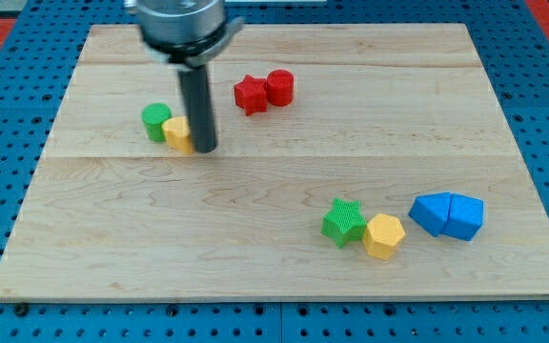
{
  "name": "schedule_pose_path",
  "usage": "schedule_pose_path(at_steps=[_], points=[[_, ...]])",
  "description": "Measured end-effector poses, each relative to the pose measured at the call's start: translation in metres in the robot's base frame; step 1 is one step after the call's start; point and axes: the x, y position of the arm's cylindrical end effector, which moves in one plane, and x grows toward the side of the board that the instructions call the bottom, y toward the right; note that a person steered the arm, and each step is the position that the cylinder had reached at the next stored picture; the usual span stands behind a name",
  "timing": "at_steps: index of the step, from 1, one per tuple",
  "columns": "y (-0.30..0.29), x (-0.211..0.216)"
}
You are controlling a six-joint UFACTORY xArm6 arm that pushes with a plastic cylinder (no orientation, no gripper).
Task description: Move the yellow hexagon towards the yellow heart
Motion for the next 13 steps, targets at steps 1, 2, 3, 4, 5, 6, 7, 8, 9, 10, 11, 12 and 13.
schedule_pose_path(at_steps=[1,2,3,4,5,6,7,8,9,10,11,12,13], points=[[-0.041,0.040],[0.066,0.068],[0.153,0.154],[0.222,0.175],[0.254,0.172],[0.238,0.151],[0.203,0.104],[0.164,0.060],[0.205,0.043],[0.220,0.071],[0.249,0.047],[0.237,0.012],[0.190,0.002]])
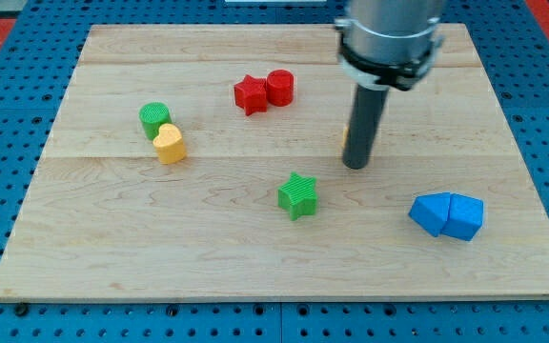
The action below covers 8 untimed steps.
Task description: Move the yellow hexagon towards the yellow heart
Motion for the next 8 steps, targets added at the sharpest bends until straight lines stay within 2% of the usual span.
schedule_pose_path(at_steps=[1,3,4,5,6,7,8], points=[[0.047,-0.005],[0.064,-0.035],[0.019,-0.033],[-0.102,-0.026],[-0.055,-0.052],[-0.099,-0.068],[-0.195,-0.035]])
